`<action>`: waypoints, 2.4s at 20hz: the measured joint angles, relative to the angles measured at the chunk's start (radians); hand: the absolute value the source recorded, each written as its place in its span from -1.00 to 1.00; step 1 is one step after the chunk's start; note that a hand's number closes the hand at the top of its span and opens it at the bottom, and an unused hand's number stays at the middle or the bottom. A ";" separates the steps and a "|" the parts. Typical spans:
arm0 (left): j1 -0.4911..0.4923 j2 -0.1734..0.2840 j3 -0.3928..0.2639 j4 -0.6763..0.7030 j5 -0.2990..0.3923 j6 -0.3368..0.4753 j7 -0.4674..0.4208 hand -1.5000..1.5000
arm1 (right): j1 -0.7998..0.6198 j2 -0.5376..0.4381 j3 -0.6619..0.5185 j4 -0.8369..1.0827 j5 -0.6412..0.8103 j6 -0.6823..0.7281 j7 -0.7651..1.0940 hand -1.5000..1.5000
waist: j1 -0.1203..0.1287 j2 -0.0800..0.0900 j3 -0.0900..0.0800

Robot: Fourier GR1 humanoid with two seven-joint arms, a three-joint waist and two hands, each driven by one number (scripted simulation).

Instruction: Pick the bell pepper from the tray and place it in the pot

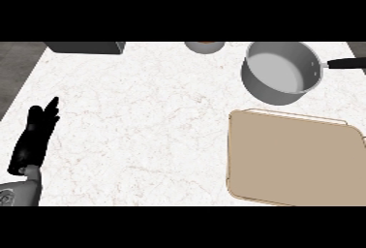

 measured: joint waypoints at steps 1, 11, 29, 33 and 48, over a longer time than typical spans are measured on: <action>0.000 -0.003 0.002 0.017 -0.003 0.005 -0.014 0.00 | -0.024 -0.005 0.003 0.003 -0.003 0.010 0.000 1.00 | -0.002 0.000 -0.001; -0.011 -0.002 0.007 0.031 -0.006 -0.004 -0.012 0.00 | -0.256 0.023 0.135 -0.014 0.051 0.143 0.135 1.00 | -0.008 -0.006 -0.004; -0.005 -0.001 0.020 0.022 -0.005 -0.015 -0.010 0.00 | -0.420 0.323 0.320 0.069 0.190 0.194 0.381 -1.00 | -0.009 -0.003 -0.004; -0.023 -0.016 0.008 0.027 -0.019 -0.002 0.000 0.00 | -0.421 0.385 0.316 0.124 0.188 0.196 0.405 -1.00 | -0.008 -0.001 -0.003; -0.032 -0.013 0.016 0.026 -0.012 -0.013 -0.004 0.00 | -0.432 0.353 -0.009 0.269 -0.119 0.199 0.451 -1.00 | 0.003 0.009 -0.001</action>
